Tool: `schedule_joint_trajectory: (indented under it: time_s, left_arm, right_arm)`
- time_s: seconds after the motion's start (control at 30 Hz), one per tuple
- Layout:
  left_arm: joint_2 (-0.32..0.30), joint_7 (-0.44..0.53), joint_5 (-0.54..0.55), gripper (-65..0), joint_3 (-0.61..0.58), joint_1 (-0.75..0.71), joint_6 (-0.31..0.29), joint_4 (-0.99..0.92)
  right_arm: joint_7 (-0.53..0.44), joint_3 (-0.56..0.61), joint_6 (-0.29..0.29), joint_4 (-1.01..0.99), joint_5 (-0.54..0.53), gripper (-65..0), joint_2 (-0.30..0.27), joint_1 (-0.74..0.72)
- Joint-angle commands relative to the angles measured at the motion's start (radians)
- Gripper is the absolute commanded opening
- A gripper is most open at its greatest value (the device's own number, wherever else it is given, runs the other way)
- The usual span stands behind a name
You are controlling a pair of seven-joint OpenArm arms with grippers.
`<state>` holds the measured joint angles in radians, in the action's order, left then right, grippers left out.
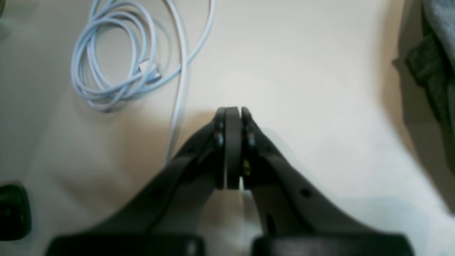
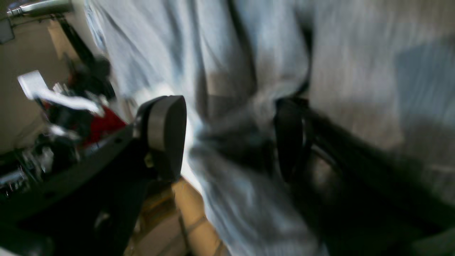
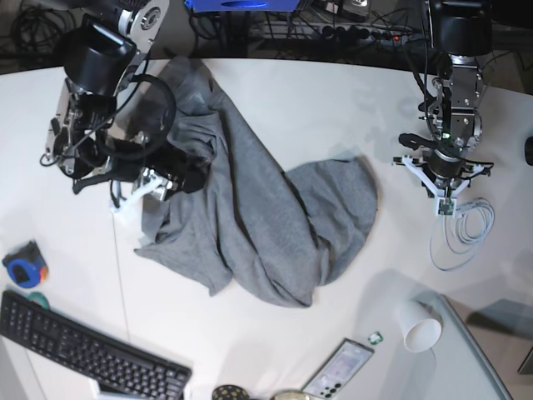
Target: Layout the t-shirt on the table in an organized manner, then fold the t-shirt properly
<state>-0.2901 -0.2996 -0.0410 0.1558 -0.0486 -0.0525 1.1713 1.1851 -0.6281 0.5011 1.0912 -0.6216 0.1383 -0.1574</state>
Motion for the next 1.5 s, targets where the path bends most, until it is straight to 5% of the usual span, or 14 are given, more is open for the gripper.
schedule_joint_trajectory:
  time_s: [0.0, 0.23, 0.33, 0.47, 0.7, 1.27, 1.47]
  left_arm:
    - [-0.016, 0.020, -0.001, -65.0, 0.006, 0.013, 0.006, 0.014]
    - [-0.016, 0.020, -0.001, -65.0, 0.006, 0.010, 0.006, 0.014]
    - [-0.018, 0.020, -0.001, -65.0, 0.006, 0.008, 0.006, 0.014]
    - [-0.018, 0.020, -0.001, -65.0, 0.006, 0.006, 0.006, 0.014]
    - [-0.018, 0.020, -0.001, -65.0, 0.006, 0.011, 0.006, 0.014]
    - [-0.018, 0.020, -0.001, -65.0, 0.006, 0.006, 0.006, 0.014]
    - [-0.018, 0.020, -0.001, -65.0, 0.006, 0.006, 0.006, 0.014]
  right_arm:
    - [-0.011, 0.012, -0.002, 0.007, -0.022, -29.3, -0.002, -0.024]
    - [-0.060, 0.087, -0.019, 0.005, -0.019, -48.9, -0.006, -0.044]
    - [-0.050, 0.078, -0.089, 0.017, -0.022, -43.5, -0.006, -0.034]
    - [-0.030, 0.083, -0.095, 0.129, -0.024, -32.0, -0.006, 0.015]
    - [0.008, 0.076, -0.100, 0.284, -0.024, -31.1, -0.004, 0.086]
    - [-0.073, 0.087, -0.100, 0.037, -0.017, -31.7, -0.004, 0.020]
    - [-0.119, 0.087, -0.141, -0.003, -0.017, -31.7, -0.016, -0.003]
